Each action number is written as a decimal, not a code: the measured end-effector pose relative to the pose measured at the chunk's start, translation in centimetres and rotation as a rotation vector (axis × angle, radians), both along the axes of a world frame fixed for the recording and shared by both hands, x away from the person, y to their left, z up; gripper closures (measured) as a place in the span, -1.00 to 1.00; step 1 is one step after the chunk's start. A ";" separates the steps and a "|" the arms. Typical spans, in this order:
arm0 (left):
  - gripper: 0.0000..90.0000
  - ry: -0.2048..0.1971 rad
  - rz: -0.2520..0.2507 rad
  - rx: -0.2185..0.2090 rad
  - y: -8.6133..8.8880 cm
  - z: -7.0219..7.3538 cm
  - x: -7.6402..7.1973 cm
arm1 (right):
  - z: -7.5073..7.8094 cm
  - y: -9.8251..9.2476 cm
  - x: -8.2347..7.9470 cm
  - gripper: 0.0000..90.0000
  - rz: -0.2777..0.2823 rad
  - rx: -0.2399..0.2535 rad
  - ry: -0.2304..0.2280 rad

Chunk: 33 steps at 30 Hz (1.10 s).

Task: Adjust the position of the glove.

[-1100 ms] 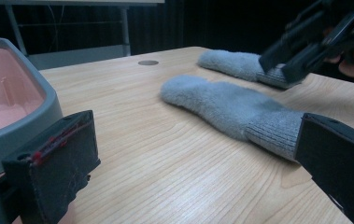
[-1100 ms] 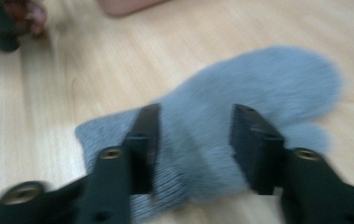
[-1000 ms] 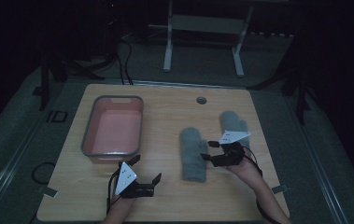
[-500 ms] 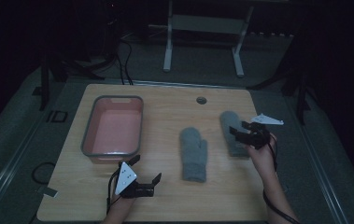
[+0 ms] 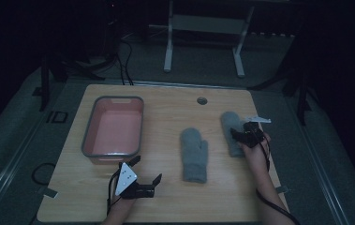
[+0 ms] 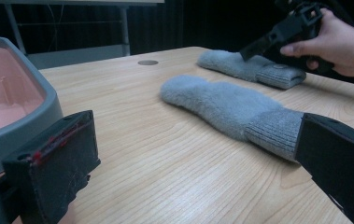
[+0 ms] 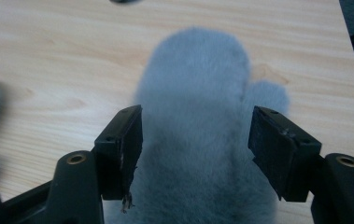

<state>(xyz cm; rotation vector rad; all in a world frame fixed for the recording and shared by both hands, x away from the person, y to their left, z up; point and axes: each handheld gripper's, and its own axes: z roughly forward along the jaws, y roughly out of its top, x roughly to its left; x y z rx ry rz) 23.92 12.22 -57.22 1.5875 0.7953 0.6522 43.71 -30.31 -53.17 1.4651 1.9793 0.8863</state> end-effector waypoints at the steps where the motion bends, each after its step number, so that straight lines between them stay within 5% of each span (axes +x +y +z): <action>1: -1.00 -0.001 0.000 0.001 0.0 0.0 0.0 | -0.5 0.2 0.0 -0.26 0.005 -0.018 0.011; 7: -0.99 -0.002 0.000 0.004 0.0 0.0 0.0 | -2.1 0.9 -0.3 -0.20 0.045 -0.093 0.007; 10: -0.99 -0.003 0.000 0.004 0.0 0.0 0.0 | -2.0 0.9 -0.3 -0.04 0.022 -0.076 0.016; 11: -0.99 -0.003 0.000 0.004 0.0 0.0 0.0 | -1.9 1.0 -0.4 0.25 0.003 -0.072 0.016; 13: -1.00 -0.002 0.002 0.003 0.0 0.0 0.0 | -1.8 1.0 -0.5 0.47 -0.022 -0.046 0.011; 17: -0.99 0.000 0.004 0.002 0.0 0.0 0.0 | -1.7 1.0 -0.7 0.69 -0.073 0.004 -0.002; 33: -1.00 -0.013 -0.005 0.030 -0.5 0.2 0.0 | 1.1 3.8 -3.4 0.78 -0.208 0.120 -0.087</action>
